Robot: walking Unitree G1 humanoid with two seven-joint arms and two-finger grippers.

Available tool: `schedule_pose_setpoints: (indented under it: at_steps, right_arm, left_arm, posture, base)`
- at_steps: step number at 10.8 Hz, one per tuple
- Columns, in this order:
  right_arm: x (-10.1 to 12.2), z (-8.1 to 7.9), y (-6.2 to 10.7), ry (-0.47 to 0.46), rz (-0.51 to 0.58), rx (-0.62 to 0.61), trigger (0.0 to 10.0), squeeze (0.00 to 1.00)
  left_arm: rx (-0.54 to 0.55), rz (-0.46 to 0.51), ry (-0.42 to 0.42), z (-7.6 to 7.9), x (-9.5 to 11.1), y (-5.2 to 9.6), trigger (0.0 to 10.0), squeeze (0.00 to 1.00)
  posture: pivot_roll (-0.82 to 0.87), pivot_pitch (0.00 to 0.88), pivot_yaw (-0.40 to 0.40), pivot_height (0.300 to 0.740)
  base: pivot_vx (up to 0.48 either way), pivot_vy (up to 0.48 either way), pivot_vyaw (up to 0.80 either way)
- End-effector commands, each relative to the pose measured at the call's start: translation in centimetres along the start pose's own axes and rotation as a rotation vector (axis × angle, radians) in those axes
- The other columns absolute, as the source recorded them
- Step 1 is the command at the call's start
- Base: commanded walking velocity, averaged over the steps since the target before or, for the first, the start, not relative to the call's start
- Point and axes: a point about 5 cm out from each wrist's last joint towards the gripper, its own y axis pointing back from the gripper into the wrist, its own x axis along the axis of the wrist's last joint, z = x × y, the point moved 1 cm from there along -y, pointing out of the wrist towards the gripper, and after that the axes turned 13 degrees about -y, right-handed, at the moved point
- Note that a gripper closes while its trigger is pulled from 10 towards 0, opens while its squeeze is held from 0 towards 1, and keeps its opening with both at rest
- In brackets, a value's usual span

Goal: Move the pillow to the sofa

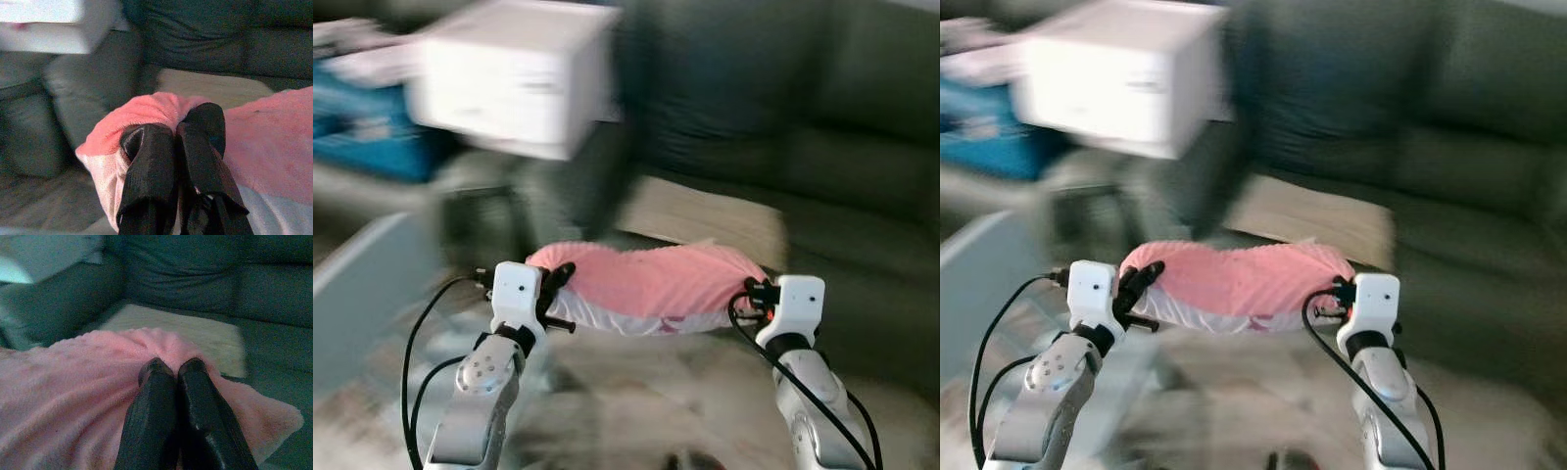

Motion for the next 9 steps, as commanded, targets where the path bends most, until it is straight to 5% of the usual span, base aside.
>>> schedule_pose_setpoints:
  at_steps: [1, 7, 9]
  right_arm:
    - [0.34, 0.78, 0.16, 0.01, 0.011, -0.027, 10.0, 0.0]
    - [0.23, 0.66, 0.19, 0.002, 0.011, -0.026, 10.0, 0.0]
    - [0.16, 0.54, 0.2, -0.001, 0.013, -0.022, 10.0, 0.0]
  left_arm:
    - [-0.036, 0.026, 0.006, 0.86, 0.62, -0.22, 10.0, 0.0]
    - [-0.039, 0.028, 0.002, 0.84, 0.67, -0.18, 10.0, 0.0]
    - [-0.038, 0.055, 0.006, 0.81, 1.01, -0.2, 10.0, 0.0]
  posture:
    - [-0.03, 0.0, -0.036, 0.74]
    - [-0.03, 0.0, -0.033, 0.74]
    - [-0.02, 0.0, -0.031, 0.74]
  base:
    - [0.0, -0.277, -0.8]
    - [0.0, -0.264, -0.77]
    - [0.0, 0.0, 0.0]
